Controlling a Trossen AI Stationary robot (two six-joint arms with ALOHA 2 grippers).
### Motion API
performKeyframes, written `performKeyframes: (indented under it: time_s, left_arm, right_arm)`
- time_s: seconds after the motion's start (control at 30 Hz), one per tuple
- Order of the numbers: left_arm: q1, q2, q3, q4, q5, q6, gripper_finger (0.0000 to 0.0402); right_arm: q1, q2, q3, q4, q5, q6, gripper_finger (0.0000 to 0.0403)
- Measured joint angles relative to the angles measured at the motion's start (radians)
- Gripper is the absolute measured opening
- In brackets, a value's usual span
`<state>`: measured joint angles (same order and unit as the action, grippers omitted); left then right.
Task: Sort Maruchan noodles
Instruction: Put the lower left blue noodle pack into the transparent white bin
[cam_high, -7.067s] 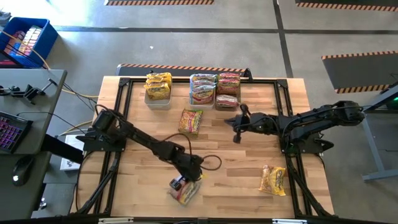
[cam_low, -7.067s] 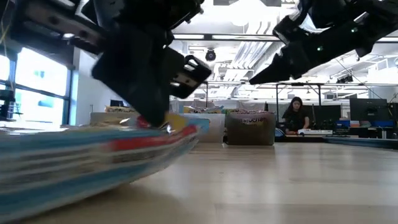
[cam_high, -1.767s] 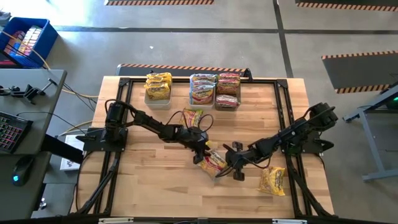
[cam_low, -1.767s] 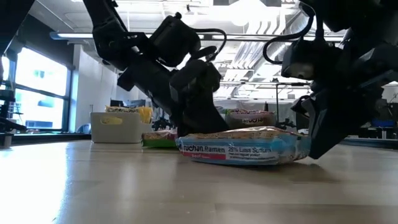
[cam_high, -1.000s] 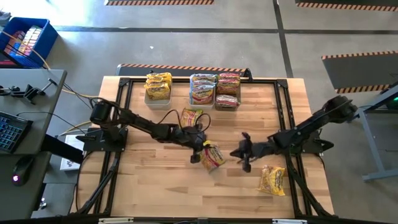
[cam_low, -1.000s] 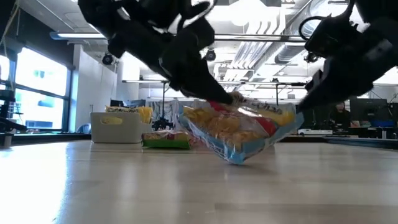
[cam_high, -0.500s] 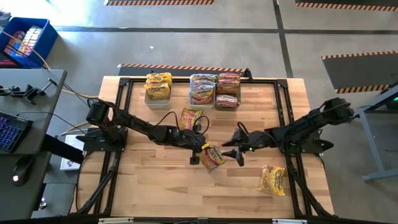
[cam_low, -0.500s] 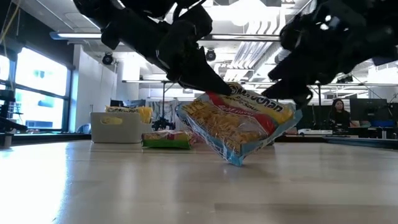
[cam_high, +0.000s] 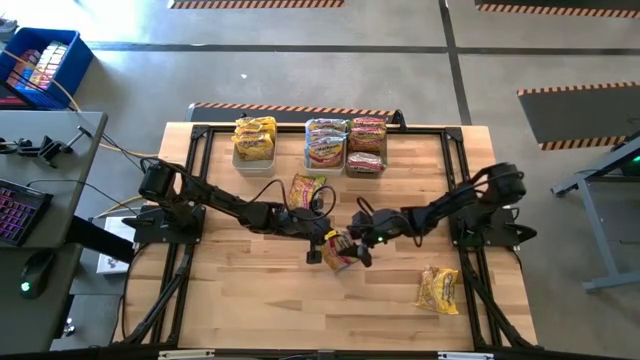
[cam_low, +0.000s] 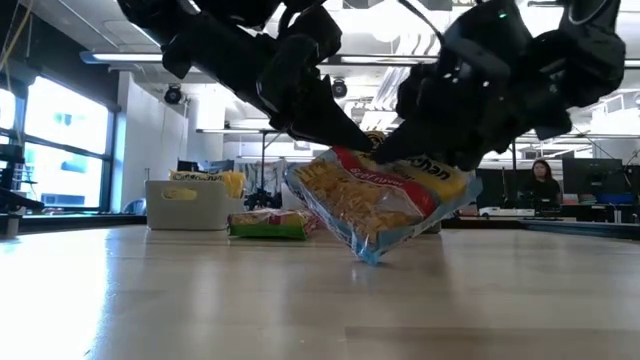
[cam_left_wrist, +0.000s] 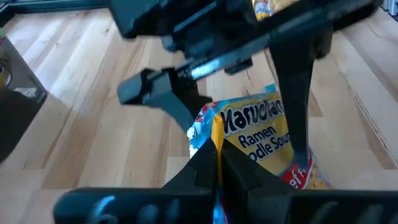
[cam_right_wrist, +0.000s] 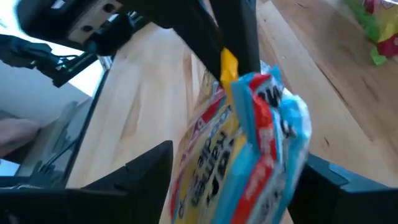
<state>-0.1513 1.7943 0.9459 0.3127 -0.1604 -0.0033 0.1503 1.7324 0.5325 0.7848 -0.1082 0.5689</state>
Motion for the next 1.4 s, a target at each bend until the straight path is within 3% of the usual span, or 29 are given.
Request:
performKeyframes:
  time_s: [0.17,0.4,0.57,0.73,0.9,1.13,1.4]
  left_arm:
    - [0.000,-0.009,-0.001,-0.012,-0.005,-0.011,0.0000]
    - [0.000,-0.100,-0.034,-0.017,-0.009,-0.018,0.0010]
    - [-0.006,-0.222,-0.161,0.084,-0.022,-0.039,0.0032]
    - [-0.017,-0.329,-0.340,0.265,-0.020,-0.041,0.0053]
    - [-0.029,-0.400,-0.526,0.503,0.003,-0.020,0.0056]
    - [-0.026,-0.451,-0.700,0.709,0.004,-0.009,0.0034]
    - [-0.026,-0.474,-0.749,0.751,0.005,-0.003,0.0003]
  right_arm:
    - [0.011,0.023,0.009,0.013,0.061,0.033,0.0228]
    - [0.045,0.020,0.008,0.042,0.095,0.014,0.0147]
    - [0.045,0.005,0.009,0.045,0.089,-0.035,0.0096]
    - [0.002,-0.060,0.024,-0.018,0.077,-0.098,0.0089]
    - [-0.069,-0.155,0.147,-0.321,0.073,-0.221,0.0093]
    - [-0.209,-0.180,0.533,-1.083,0.124,-0.526,0.0093]
    - [-0.377,-0.064,0.878,-1.379,0.121,-0.842,0.0092]
